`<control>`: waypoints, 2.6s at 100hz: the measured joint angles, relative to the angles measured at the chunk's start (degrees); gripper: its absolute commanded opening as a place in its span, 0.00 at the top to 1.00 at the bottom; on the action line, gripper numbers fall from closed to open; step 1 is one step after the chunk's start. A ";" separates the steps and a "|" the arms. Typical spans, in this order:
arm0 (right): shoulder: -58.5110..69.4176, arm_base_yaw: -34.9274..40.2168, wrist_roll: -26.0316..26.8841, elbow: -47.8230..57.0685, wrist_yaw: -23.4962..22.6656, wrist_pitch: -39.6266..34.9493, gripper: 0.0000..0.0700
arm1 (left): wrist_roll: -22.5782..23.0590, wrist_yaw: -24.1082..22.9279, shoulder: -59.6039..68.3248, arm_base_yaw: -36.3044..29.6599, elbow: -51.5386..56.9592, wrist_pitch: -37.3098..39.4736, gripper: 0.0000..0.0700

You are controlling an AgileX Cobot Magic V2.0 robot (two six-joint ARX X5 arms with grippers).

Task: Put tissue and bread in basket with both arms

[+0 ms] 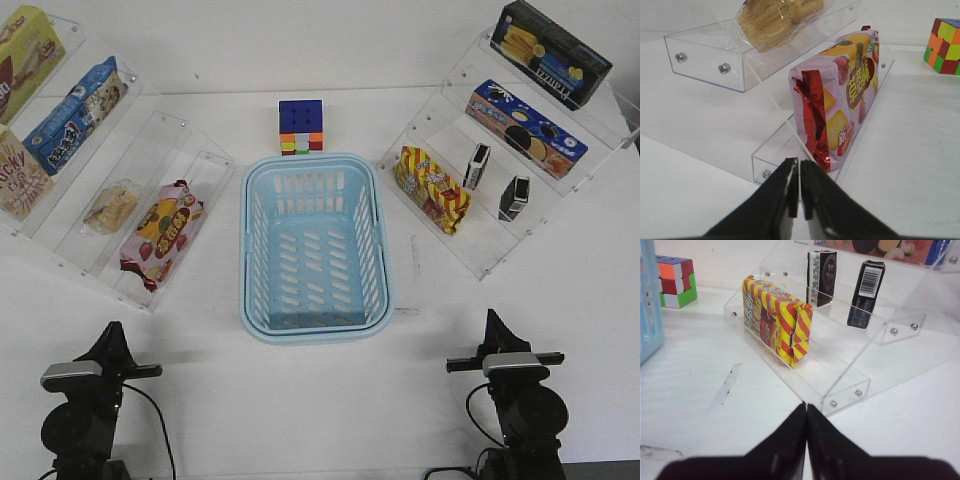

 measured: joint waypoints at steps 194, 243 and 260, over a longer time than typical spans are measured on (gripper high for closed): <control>60.41 -4.83 14.86 51.95 1.95 -10.56 0.39 | 0.00 0.02 0.00 0.00 0.00 0.00 1.00; 88.52 -9.31 11.91 70.16 2.80 -14.82 1.00 | 0.00 0.00 0.00 0.00 0.00 0.00 1.00; 88.56 -9.31 10.78 70.42 2.78 -13.68 0.99 | 0.00 0.00 0.00 0.00 0.00 0.02 1.00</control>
